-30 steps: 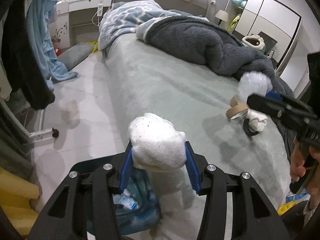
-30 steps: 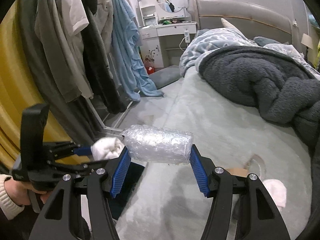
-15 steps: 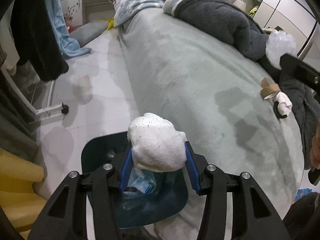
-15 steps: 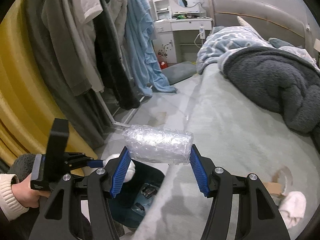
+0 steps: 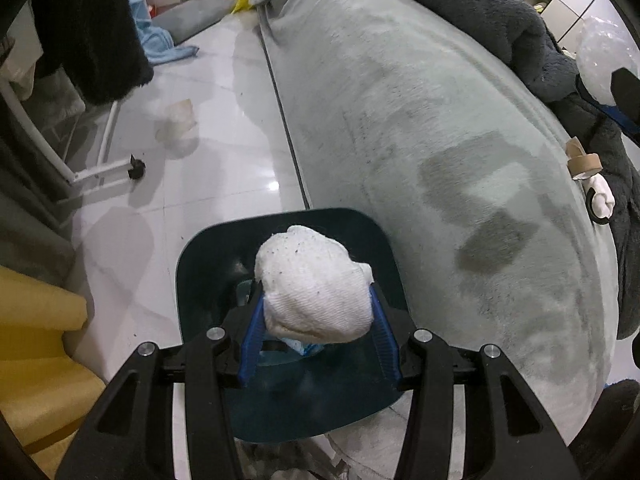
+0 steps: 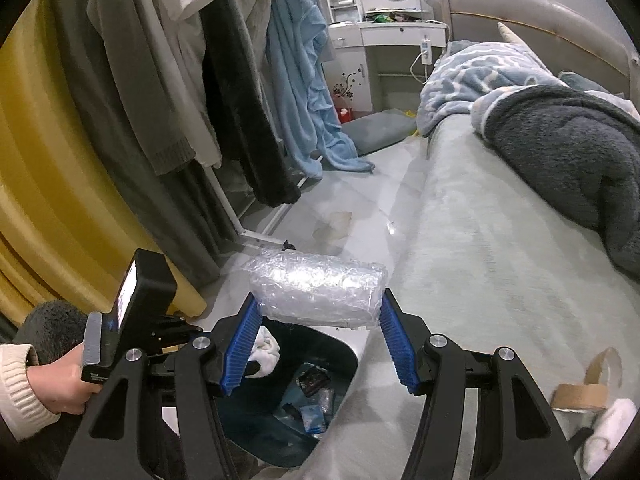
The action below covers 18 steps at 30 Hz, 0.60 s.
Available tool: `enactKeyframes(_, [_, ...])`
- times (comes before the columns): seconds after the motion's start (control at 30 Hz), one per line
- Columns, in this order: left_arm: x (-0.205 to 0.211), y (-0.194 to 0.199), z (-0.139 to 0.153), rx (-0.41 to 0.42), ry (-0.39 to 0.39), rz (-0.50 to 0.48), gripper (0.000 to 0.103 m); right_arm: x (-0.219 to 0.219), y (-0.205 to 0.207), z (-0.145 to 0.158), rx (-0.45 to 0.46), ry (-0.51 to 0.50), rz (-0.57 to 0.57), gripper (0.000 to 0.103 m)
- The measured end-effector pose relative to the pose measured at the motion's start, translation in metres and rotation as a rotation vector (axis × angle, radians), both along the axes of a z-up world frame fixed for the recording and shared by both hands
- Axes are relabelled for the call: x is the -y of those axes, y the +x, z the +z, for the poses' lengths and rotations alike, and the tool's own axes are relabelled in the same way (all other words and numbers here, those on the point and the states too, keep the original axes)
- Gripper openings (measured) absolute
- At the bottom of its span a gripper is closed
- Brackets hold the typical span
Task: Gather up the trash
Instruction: 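Open the left gripper to drop the white sock ball into the bin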
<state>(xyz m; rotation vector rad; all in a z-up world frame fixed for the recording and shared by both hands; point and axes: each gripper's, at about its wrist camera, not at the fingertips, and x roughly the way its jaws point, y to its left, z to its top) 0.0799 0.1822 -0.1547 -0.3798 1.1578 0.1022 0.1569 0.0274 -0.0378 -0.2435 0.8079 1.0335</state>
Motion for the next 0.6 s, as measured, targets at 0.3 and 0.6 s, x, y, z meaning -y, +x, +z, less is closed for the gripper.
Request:
enactKeyframes(0.3, [-0.010,-0.004,-0.013,-0.050,-0.032,0.005,0.051,-0.020,-0.007,-0.008,-0.016,-0.018,0.035,0.060])
enactKeyframes(0.6, [-0.018,-0.007,-0.019,-0.071,-0.052,-0.001,0.051,-0.036,-0.006,-0.018,-0.035,-0.041,0.047,0.060])
